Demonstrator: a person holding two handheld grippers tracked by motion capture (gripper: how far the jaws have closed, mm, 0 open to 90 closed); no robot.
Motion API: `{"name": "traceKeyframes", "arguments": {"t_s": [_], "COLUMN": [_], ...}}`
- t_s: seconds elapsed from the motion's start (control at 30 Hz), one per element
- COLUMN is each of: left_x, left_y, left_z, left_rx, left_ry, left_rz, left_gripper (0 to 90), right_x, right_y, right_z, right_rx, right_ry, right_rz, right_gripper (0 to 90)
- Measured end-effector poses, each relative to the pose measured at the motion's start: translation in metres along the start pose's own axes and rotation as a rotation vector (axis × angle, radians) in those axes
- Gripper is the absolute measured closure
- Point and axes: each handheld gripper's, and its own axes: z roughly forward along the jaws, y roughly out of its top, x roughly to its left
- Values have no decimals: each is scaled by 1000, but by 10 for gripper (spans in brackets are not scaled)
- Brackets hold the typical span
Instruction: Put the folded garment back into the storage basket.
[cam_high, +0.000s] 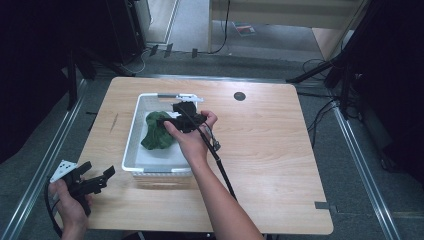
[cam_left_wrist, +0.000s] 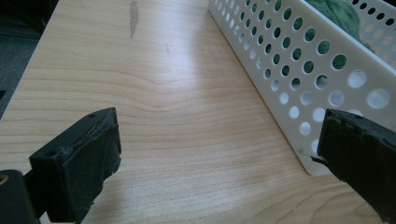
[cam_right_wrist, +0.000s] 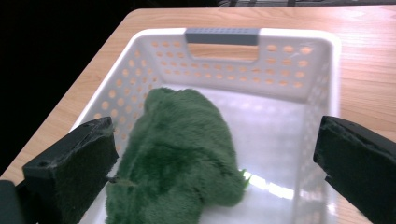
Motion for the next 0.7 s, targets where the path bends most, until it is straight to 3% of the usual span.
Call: {"name": "traceKeyframes", "arguments": {"t_s": [0.7], "left_x": [0], "left_y": [0], "left_z": [0], "left_rx": [3], "left_ry": [3], "left_rz": [5], "left_gripper": [6], "right_x": [-63], "right_y": [-2], "right_z": [-31], "right_rx": [-53], "right_ry": [-68], "right_rz": [59], "right_gripper": [4]}}
